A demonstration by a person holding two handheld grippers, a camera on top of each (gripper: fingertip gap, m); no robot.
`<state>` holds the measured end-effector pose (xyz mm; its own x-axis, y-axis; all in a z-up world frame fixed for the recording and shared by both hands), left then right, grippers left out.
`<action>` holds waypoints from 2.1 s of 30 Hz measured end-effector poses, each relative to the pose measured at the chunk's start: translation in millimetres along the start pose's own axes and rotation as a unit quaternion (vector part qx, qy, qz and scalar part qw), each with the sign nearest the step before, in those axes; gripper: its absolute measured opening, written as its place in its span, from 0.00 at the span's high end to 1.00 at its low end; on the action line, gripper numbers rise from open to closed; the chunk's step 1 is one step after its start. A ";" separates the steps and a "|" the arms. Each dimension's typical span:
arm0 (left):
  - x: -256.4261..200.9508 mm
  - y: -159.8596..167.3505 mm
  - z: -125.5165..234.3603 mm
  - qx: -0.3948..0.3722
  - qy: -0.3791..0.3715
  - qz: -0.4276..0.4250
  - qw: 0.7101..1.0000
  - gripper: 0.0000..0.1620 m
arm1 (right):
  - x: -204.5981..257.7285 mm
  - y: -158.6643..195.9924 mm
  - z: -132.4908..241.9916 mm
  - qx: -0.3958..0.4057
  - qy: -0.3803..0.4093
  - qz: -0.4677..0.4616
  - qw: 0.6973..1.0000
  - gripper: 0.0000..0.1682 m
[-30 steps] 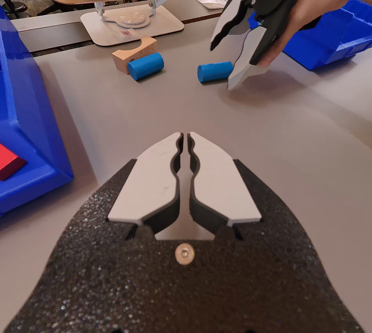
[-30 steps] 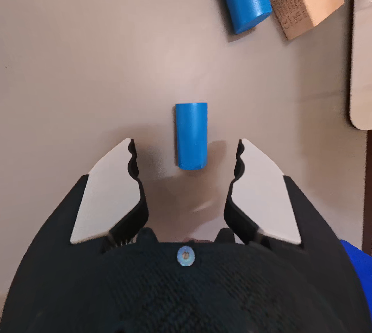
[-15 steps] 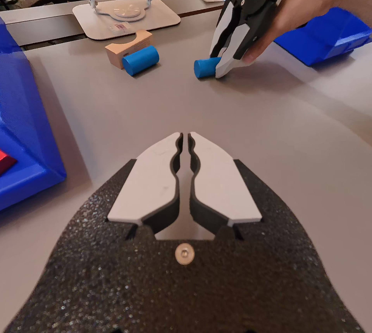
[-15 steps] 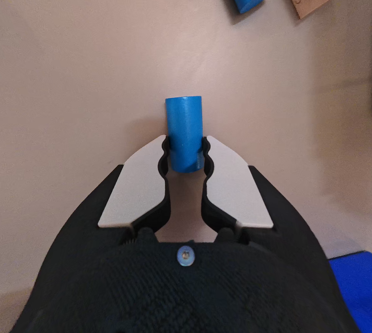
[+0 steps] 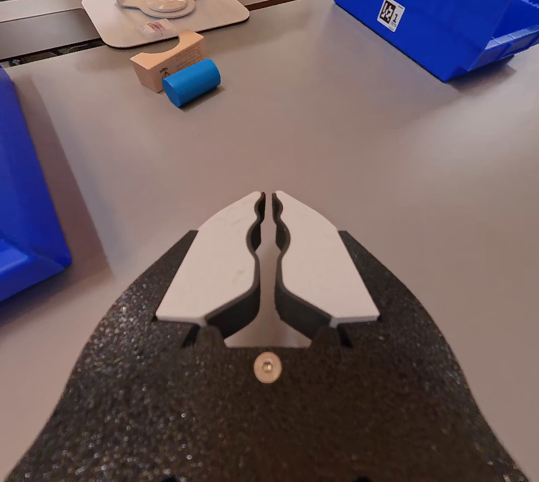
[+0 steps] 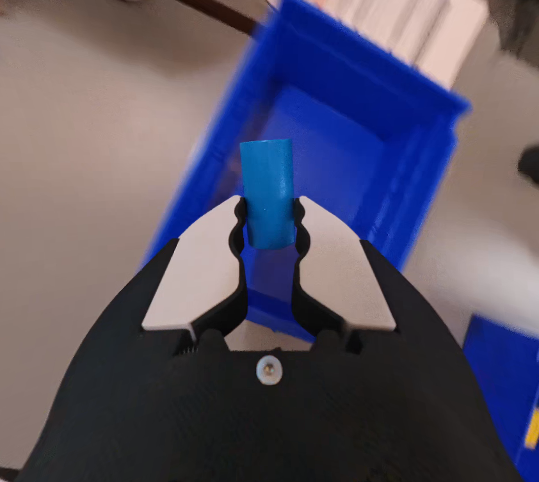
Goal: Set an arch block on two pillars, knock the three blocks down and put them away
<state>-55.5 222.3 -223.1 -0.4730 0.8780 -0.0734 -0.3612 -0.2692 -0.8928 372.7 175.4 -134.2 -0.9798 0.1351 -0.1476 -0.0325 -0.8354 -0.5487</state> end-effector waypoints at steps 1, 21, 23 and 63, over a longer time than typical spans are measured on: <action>-2.3 -0.4 -0.9 0.001 0.003 -0.001 1.000 0.98 | -21.1 21.4 -5.7 0.024 0.013 -0.032 0.999 0.80; -30.7 3.4 -19.3 0.015 0.048 -0.013 0.999 0.98 | -53.5 145.2 -78.8 0.212 0.077 -0.061 0.972 0.80; -30.5 5.4 -20.0 0.017 0.047 -0.016 0.999 0.98 | -53.4 147.6 -79.7 0.219 0.086 -0.049 0.971 0.80; 3.9 4.8 -4.3 -0.019 0.053 0.048 0.997 0.91 | 343.5 -90.7 -171.9 0.003 -0.152 0.592 0.791 0.81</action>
<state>-55.7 226.1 -229.5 -0.4163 0.8860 -0.2042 -0.2858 -0.3407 -0.8957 73.0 389.2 -276.6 -0.3255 -0.8783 -0.3501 0.9443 -0.2825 -0.1692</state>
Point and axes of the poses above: each gripper's, where its closed fingertips meet, z back along the fingers, y out of its underside, x = y × z across the jaws, the point moved 1 cm from there along z, back along the fingers, and after that the axes turned 3 degrees about -x, right-handed, at the moved point
